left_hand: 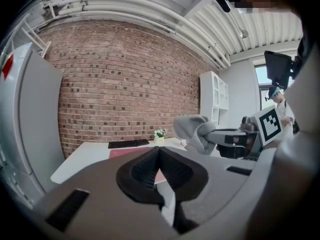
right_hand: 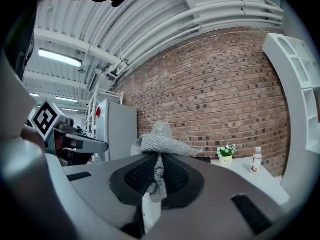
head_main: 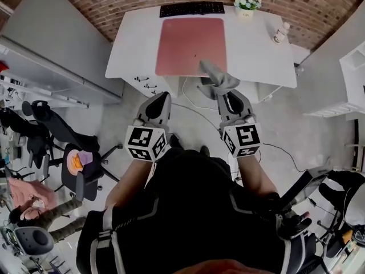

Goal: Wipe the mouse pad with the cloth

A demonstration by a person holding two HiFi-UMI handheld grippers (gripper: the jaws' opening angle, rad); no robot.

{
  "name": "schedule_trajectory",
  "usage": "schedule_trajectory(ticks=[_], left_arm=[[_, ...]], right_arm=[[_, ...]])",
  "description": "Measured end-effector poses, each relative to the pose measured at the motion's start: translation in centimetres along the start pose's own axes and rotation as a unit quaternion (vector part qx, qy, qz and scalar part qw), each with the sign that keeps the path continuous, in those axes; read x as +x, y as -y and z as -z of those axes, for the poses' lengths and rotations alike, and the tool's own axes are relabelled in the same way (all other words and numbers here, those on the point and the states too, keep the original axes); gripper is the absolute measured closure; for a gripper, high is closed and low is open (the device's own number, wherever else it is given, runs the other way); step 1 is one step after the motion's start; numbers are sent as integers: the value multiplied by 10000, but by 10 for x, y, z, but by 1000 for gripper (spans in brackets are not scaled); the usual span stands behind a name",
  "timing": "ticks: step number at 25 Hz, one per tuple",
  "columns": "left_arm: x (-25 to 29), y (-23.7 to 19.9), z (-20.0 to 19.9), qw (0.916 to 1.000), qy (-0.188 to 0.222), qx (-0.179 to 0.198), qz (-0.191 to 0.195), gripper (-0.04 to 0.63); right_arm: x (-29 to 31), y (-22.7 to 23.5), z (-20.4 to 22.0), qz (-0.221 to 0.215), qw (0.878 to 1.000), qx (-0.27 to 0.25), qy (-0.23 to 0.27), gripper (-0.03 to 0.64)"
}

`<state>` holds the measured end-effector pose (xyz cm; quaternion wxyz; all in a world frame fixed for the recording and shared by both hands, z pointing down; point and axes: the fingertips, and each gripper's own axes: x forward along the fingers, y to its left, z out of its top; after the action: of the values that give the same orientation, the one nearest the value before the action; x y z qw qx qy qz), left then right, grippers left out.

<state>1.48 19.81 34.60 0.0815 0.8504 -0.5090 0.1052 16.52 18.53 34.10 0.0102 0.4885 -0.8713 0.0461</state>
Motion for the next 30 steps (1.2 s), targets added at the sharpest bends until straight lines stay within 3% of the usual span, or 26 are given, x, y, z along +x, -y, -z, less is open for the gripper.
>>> schedule_trajectory(ticks=[7,25,30], left_arm=[[34,-27,-1,9998,137,-101,122,592],[121,-171,-24,9979,302,-318,468,592],[139,-207,-30,9980,260,-220,530,592]], right_arm=[[40,11,3,55,9998,-129,-112,584],[201,-2,-7,176,9985,-220,-480,584],[244,-11,-12,183,9979,-272,-552,584]])
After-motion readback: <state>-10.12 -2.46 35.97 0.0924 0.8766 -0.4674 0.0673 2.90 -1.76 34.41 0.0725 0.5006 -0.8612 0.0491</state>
